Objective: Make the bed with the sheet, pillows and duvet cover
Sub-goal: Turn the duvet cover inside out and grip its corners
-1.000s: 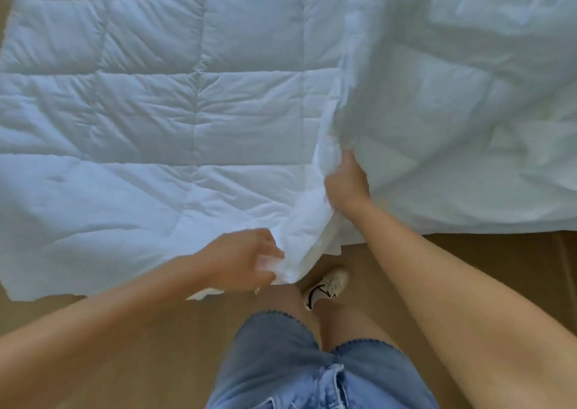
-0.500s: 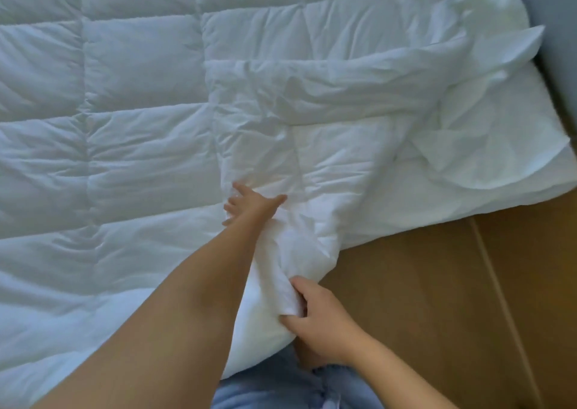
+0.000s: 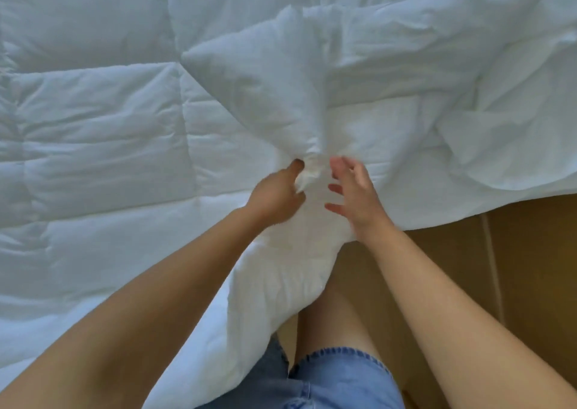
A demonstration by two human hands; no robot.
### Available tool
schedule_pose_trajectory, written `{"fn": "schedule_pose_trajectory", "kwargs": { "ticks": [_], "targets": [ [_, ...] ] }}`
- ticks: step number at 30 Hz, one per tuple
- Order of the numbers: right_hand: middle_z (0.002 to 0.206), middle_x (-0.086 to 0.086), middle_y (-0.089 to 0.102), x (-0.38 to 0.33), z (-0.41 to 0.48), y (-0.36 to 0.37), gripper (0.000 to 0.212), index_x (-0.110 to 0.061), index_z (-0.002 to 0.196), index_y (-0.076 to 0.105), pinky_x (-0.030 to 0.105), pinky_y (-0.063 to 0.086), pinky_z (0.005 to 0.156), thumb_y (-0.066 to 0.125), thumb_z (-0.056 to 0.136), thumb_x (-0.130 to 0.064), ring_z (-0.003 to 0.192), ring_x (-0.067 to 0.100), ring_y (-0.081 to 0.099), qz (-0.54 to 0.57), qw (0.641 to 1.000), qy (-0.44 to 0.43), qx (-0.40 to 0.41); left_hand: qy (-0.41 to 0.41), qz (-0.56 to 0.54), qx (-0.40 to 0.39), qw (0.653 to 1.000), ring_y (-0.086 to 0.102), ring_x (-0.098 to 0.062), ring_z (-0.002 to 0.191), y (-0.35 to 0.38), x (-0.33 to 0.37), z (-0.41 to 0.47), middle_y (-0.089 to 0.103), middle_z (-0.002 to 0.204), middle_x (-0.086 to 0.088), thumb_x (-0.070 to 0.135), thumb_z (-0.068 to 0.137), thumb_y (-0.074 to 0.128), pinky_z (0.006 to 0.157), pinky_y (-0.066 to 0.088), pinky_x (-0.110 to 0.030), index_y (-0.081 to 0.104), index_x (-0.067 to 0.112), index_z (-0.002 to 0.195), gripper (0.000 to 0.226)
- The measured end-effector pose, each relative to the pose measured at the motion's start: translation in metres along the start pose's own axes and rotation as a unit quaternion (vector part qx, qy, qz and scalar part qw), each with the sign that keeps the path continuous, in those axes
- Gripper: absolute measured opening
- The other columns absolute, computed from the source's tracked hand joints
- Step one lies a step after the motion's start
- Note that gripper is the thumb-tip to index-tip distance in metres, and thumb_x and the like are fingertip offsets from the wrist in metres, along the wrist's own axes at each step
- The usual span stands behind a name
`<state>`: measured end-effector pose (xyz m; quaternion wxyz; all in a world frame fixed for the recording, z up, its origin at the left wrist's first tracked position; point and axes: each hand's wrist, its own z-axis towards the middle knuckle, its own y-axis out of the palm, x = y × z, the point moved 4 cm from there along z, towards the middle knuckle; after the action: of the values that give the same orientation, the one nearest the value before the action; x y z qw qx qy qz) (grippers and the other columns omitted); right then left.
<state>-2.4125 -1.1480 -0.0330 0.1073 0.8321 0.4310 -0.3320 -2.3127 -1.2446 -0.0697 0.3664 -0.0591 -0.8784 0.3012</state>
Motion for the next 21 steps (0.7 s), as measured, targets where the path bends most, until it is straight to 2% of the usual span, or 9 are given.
{"fn": "schedule_pose_trajectory", "kwargs": {
  "ticks": [3, 5, 7, 10, 13, 15, 17, 19, 21],
  "targets": [
    [0.146, 0.0, 0.036, -0.033, 0.045, -0.033, 0.111, -0.03, 0.149, 0.006, 0.036, 0.042, 0.1, 0.064, 0.064, -0.07, 0.121, 0.016, 0.047, 0.062, 0.998, -0.003, 0.011, 0.097, 0.141, -0.149, 0.974, 0.048, -0.03, 0.12, 0.042, 0.033, -0.017, 0.051, 0.135, -0.009, 0.019, 0.094, 0.043, 0.095, 0.035, -0.033, 0.047, 0.017, 0.134, 0.04],
    [0.143, -0.005, 0.037, -0.048, 0.062, -0.055, 0.117, -0.032, 0.149, -0.003, 0.033, 0.04, 0.102, 0.073, 0.065, -0.062, 0.12, 0.013, 0.046, -0.015, 0.999, -0.024, 0.021, 0.033, 0.192, -0.296, 0.935, 0.041, -0.026, 0.125, 0.074, 0.037, -0.031, 0.045, 0.136, -0.012, 0.024, 0.102, 0.03, 0.103, 0.026, -0.029, 0.044, 0.008, 0.132, 0.037],
    [0.129, -0.015, 0.044, -0.049, 0.069, -0.078, 0.107, -0.027, 0.148, 0.008, 0.023, 0.04, 0.091, 0.078, 0.069, -0.044, 0.109, 0.007, 0.048, -0.147, 0.988, -0.046, 0.021, -0.025, 0.245, -0.387, 0.889, 0.036, -0.024, 0.128, 0.093, 0.041, -0.042, 0.038, 0.142, -0.011, 0.034, 0.102, 0.029, 0.109, 0.021, -0.029, 0.033, 0.01, 0.138, 0.043],
    [0.112, -0.001, 0.059, -0.029, 0.067, -0.11, 0.053, -0.021, 0.125, 0.043, 0.014, 0.044, 0.067, 0.059, 0.077, -0.006, 0.09, 0.015, 0.058, -0.246, 0.966, -0.069, 0.051, 0.015, 0.208, -0.371, 0.905, 0.04, -0.018, 0.122, 0.082, 0.065, -0.044, 0.04, 0.134, 0.003, 0.037, 0.097, 0.044, 0.101, 0.025, -0.023, 0.037, 0.02, 0.137, 0.044],
    [0.119, 0.005, 0.06, 0.0, 0.05, -0.149, 0.051, -0.021, 0.127, 0.051, 0.023, 0.04, 0.079, 0.043, 0.082, 0.001, 0.109, 0.025, 0.055, -0.271, 0.959, -0.065, 0.048, 0.067, 0.091, -0.072, 0.991, 0.062, -0.028, 0.094, 0.036, 0.075, -0.013, 0.065, 0.1, -0.008, 0.01, 0.082, 0.063, 0.077, 0.044, -0.028, 0.069, 0.008, 0.1, 0.019],
    [0.125, 0.001, 0.059, 0.014, 0.037, -0.171, 0.051, -0.02, 0.13, 0.05, 0.027, 0.042, 0.09, 0.042, 0.085, 0.001, 0.115, 0.021, 0.053, -0.265, 0.963, -0.041, 0.006, -0.058, -0.021, 0.046, 0.997, 0.06, -0.026, 0.106, 0.006, 0.06, 0.017, 0.065, 0.11, -0.007, 0.015, 0.088, 0.061, 0.084, 0.041, -0.025, 0.068, 0.012, 0.109, 0.022],
    [0.116, -0.002, 0.061, 0.025, 0.025, -0.182, 0.041, -0.023, 0.125, 0.052, 0.027, 0.043, 0.085, 0.043, 0.09, -0.006, 0.108, 0.019, 0.057, -0.308, 0.95, -0.031, -0.032, -0.165, -0.186, -0.001, 0.968, 0.053, -0.017, 0.118, 0.011, 0.072, 0.048, 0.057, 0.12, 0.002, 0.048, 0.084, 0.063, 0.091, 0.037, -0.024, 0.051, 0.023, 0.132, 0.055],
    [0.108, 0.001, 0.063, 0.035, 0.016, -0.185, 0.025, -0.023, 0.114, 0.055, 0.024, 0.041, 0.075, 0.048, 0.092, -0.014, 0.099, 0.021, 0.059, -0.362, 0.931, -0.017, -0.036, -0.139, -0.232, -0.144, 0.952, 0.045, -0.011, 0.124, 0.043, 0.128, 0.073, 0.046, 0.129, 0.009, 0.072, 0.06, 0.066, 0.103, 0.035, -0.028, 0.021, 0.031, 0.147, 0.106],
    [0.108, 0.006, 0.062, 0.041, 0.007, -0.187, 0.023, -0.015, 0.113, 0.057, 0.016, 0.041, 0.068, 0.055, 0.091, -0.008, 0.1, 0.02, 0.06, -0.276, 0.961, 0.037, 0.002, -0.102, -0.244, -0.194, 0.945, 0.045, -0.013, 0.124, 0.079, 0.179, 0.085, 0.045, 0.135, 0.009, 0.062, 0.058, 0.075, 0.105, 0.036, -0.032, 0.015, 0.027, 0.147, 0.113]
  ]
}}
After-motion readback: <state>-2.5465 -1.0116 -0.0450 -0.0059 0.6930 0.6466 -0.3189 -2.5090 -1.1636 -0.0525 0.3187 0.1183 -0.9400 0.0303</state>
